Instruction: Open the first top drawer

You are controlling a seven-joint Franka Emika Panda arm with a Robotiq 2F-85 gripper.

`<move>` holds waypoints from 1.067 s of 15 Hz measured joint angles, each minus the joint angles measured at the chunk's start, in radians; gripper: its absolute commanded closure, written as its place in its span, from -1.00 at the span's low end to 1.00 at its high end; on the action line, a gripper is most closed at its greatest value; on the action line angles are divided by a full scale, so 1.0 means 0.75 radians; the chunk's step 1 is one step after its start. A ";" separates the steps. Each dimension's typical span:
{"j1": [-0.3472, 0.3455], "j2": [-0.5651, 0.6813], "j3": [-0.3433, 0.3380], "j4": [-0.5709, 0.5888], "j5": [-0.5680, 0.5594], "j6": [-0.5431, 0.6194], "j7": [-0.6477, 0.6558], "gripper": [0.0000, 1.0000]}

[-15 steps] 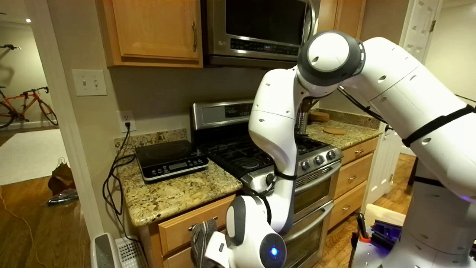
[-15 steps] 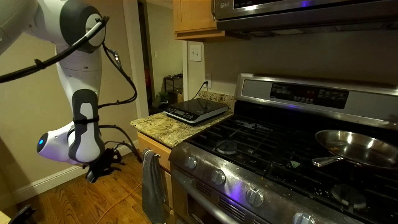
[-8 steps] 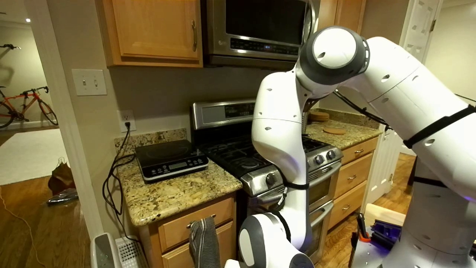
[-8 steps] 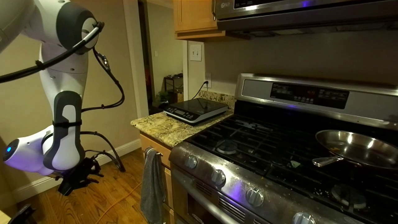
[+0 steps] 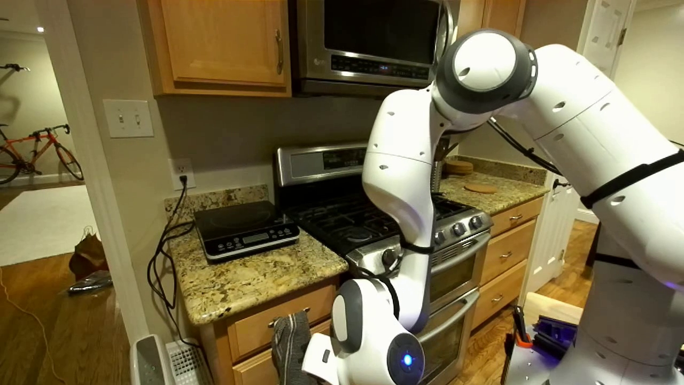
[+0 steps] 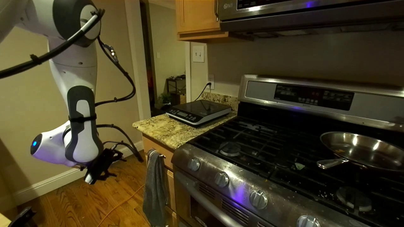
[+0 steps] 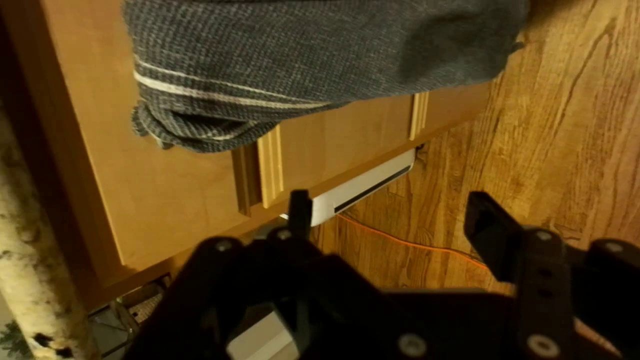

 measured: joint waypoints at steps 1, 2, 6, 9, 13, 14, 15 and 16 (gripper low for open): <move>-0.009 -0.003 -0.015 0.019 -0.005 0.001 -0.014 -1.00; -0.015 -0.004 -0.030 0.039 -0.012 0.003 -0.028 -1.00; -0.037 -0.003 -0.088 0.116 -0.042 0.027 -0.060 -1.00; -0.056 0.002 -0.118 0.168 -0.057 0.056 -0.066 -1.00; -0.082 0.010 -0.147 0.224 -0.080 0.093 -0.066 -0.51; -0.089 0.013 -0.152 0.238 -0.086 0.109 -0.066 -0.52; -0.096 0.016 -0.156 0.251 -0.091 0.125 -0.066 -0.45; -0.102 0.022 -0.158 0.265 -0.095 0.139 -0.066 -0.52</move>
